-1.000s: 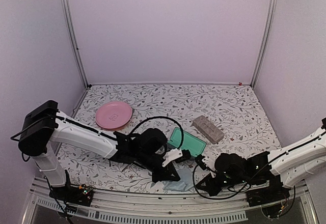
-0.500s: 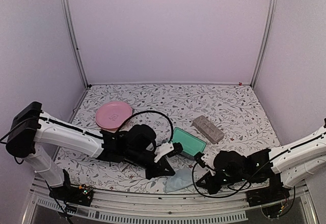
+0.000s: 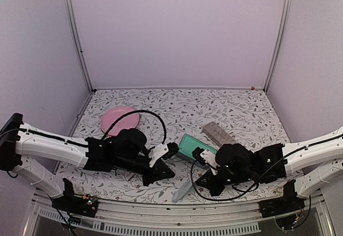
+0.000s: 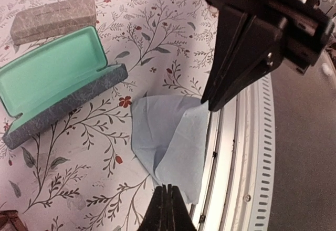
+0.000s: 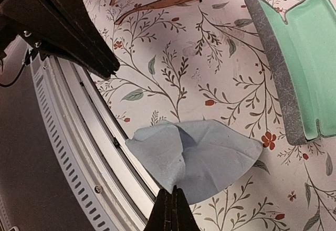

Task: Organize the sunglasses
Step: Pick up the glasses cleaning cloth from the center of the board.

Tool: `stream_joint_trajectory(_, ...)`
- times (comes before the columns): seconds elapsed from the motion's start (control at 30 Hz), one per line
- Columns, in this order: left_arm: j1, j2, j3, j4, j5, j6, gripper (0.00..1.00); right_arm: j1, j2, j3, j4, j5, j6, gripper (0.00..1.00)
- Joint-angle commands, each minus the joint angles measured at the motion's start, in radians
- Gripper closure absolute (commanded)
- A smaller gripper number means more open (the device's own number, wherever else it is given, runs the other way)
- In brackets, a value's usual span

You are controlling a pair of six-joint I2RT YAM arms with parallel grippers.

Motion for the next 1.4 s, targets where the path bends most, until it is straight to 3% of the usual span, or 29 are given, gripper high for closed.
stream_joint_trajectory(0.0, 0.018, 0.031, -0.035, 0.046, -0.005, -0.004, 0.95, 0.003, 0.011, 0.018, -0.116, 0.010, -0.024, 0.98)
stream_joint_trajectory(0.3, 0.017, 0.168, 0.009, 0.053, 0.038, 0.000, 0.84, 0.012, -0.013, -0.127, -0.147, -0.110, 0.119, 0.91)
stream_joint_trajectory(0.37, 0.017, 0.195, 0.021, 0.053, 0.047, -0.001, 0.82, 0.012, -0.030, -0.153, -0.144, -0.136, 0.138, 0.83)
stream_joint_trajectory(0.5, 0.017, 0.236, 0.043, 0.055, 0.053, 0.001, 0.75, 0.012, -0.077, -0.170, -0.139, -0.128, 0.162, 0.55)
stream_joint_trajectory(0.63, 0.017, 0.279, 0.065, 0.050, 0.068, -0.005, 0.71, 0.002, -0.129, -0.172, -0.097, -0.069, 0.179, 0.44)
stream_joint_trajectory(0.87, 0.017, 0.320, 0.075, 0.053, 0.100, -0.016, 0.67, -0.109, -0.028, -0.152, 0.008, -0.074, 0.166, 0.45)
stream_joint_trajectory(1.37, 0.020, 0.246, 0.008, 0.061, 0.043, -0.041, 0.65, -0.182, 0.265, -0.036, 0.091, -0.078, 0.094, 0.51)
